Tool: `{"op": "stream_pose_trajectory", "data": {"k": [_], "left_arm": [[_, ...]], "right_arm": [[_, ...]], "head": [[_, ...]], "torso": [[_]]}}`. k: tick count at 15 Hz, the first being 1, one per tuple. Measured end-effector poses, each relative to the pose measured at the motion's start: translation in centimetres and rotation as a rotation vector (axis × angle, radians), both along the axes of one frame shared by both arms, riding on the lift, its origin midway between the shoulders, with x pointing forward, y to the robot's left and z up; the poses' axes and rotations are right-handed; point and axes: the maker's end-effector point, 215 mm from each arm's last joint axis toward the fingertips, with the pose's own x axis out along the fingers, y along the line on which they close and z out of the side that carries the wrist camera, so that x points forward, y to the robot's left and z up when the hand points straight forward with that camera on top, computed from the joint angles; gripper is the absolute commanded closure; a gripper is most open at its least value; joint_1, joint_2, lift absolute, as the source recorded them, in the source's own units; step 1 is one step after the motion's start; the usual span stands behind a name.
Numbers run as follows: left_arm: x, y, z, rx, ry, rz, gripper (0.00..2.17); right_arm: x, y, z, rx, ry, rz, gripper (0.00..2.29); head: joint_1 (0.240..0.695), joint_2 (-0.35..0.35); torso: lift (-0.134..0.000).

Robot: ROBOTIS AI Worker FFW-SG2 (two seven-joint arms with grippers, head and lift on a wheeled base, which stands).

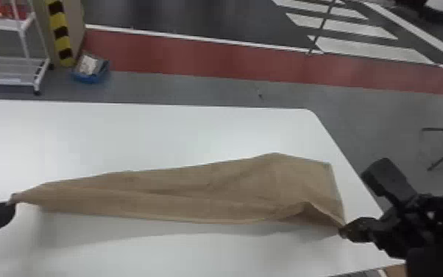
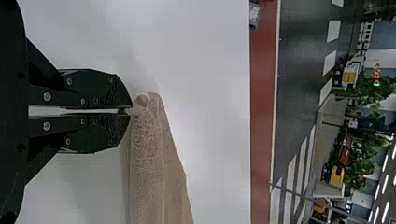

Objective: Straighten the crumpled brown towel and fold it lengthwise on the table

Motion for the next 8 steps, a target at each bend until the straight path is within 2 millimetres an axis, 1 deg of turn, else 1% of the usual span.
{"op": "stream_pose_trajectory", "data": {"k": [3,5,7,8], "left_arm": [[-1.1,0.8,-1.9,0.016,0.048,0.020,0.00],[-1.5,0.8,-2.4,0.021,0.062,0.019,0.04],[-1.9,0.8,-2.7,0.034,0.070,0.009,0.19],[-2.0,0.5,-2.7,0.032,0.068,-0.010,0.26]], "right_arm": [[0.0,1.3,0.2,0.013,-0.002,0.018,1.15],[0.1,1.5,0.4,0.016,-0.007,0.018,1.15],[0.1,1.4,0.4,0.017,-0.007,0.013,1.15],[0.1,1.3,0.4,0.016,-0.005,0.011,1.15]], "head": [[0.695,-0.189],[0.695,-0.184],[0.695,-0.184],[0.695,-0.188]], "torso": [[-0.124],[-0.124],[-0.124],[-0.124]]}}
